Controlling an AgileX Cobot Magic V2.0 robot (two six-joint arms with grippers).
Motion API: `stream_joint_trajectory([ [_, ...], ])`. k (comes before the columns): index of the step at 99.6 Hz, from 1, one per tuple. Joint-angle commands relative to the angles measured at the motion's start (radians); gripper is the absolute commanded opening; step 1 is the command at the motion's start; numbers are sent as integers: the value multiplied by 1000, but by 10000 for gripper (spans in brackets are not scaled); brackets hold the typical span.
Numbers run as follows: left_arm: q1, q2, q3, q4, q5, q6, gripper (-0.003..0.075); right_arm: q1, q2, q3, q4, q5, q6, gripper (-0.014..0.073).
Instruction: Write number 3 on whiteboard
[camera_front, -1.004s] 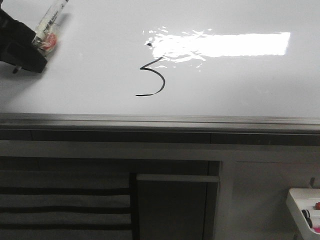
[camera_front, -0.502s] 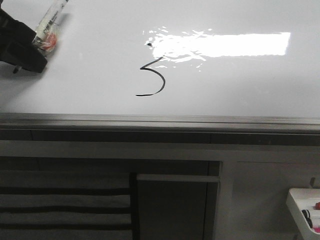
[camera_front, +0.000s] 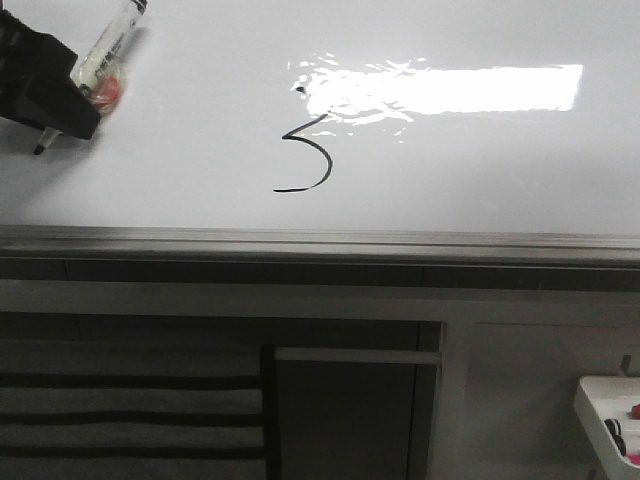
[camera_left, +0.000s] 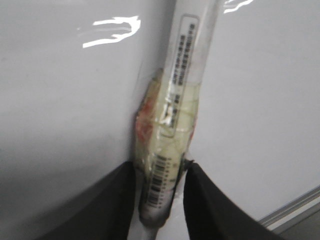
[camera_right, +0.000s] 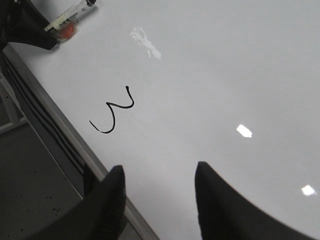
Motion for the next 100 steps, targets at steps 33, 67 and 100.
stream_joint_trajectory([
  [33, 3, -23, -35, 4, -75, -3, 230, -8, -9, -26, 19, -65, 27, 288],
  [67, 3, -295, -53, 110, 90, -105, 230, -8, -133, -17, -226, -6, 562, 272],
  [100, 3, -605, 26, 461, 187, -493, 229, -8, -358, 259, -390, -154, 870, 31],
])
